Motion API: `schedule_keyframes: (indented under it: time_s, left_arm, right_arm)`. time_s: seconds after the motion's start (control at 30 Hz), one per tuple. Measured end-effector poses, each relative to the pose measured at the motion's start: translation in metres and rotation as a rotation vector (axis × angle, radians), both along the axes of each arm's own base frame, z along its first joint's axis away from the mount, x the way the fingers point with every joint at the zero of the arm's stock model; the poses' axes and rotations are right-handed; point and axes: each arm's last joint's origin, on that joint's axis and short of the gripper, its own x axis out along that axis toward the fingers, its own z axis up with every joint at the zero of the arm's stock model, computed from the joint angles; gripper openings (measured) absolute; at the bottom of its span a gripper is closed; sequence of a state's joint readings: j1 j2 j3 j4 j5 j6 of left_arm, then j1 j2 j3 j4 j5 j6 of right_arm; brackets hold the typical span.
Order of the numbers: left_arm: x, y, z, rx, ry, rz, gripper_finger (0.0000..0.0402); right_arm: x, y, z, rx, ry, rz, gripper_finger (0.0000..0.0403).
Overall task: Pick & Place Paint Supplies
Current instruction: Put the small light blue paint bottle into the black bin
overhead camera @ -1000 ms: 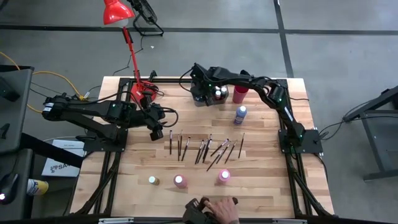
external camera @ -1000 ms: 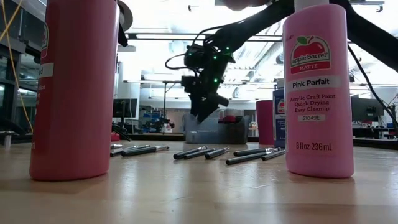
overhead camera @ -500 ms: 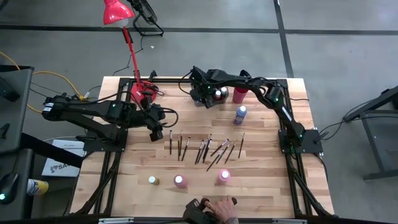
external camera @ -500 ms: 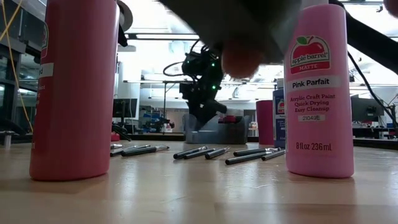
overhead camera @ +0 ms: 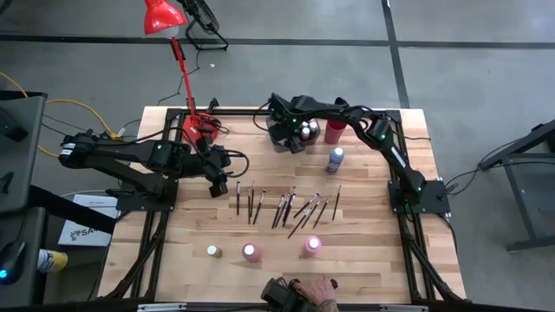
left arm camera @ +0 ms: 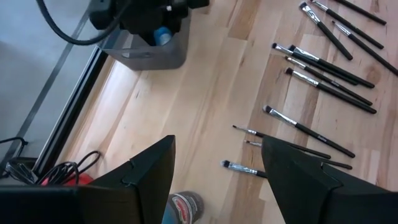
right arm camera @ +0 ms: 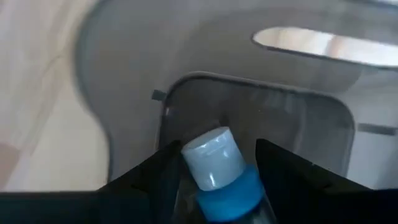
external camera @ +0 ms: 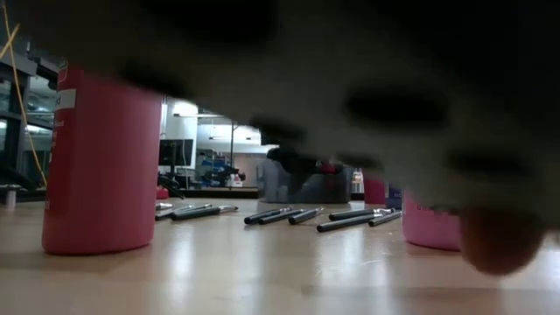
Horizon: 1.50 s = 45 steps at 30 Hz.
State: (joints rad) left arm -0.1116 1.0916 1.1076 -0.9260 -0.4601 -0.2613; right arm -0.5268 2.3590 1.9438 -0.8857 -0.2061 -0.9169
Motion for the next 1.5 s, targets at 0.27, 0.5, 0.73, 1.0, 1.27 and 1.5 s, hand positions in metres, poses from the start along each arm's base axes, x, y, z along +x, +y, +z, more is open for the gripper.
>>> schedule_keyframes:
  time_s: [0.27, 0.5, 0.73, 1.0, 1.27, 1.5]
  left_arm:
    - [0.0, 0.0, 0.0, -0.005, -0.002, 0.003, 0.0232]
    - [0.0, 0.0, 0.0, -0.005, -0.002, 0.003, 0.0232]
    - [0.0, 0.0, 0.0, -0.005, -0.002, 0.003, 0.0232]
    - [0.0, 0.0, 0.0, -0.008, -0.001, 0.001, 0.0232]
    - [0.0, 0.0, 0.0, -0.009, -0.001, -0.001, 0.0232]
    - [0.0, 0.0, 0.0, -0.009, -0.001, -0.001, 0.0232]
  right_arm:
    - [0.0, 0.0, -0.002, -0.033, 0.018, 0.017, 0.0194]
    - [-0.001, -0.001, -0.002, -0.06, 0.052, -0.027, 0.0141]
    - [-0.001, 0.001, 0.002, -0.066, 0.053, -0.074, 0.0141]
    - [-0.001, 0.002, 0.022, -0.114, 0.012, -0.084, 0.0137]
    - [-0.001, 0.003, 0.046, -0.085, -0.084, -0.251, 0.0135]
    - [0.003, -0.002, 0.057, 0.114, -0.227, -0.482, 0.0123]
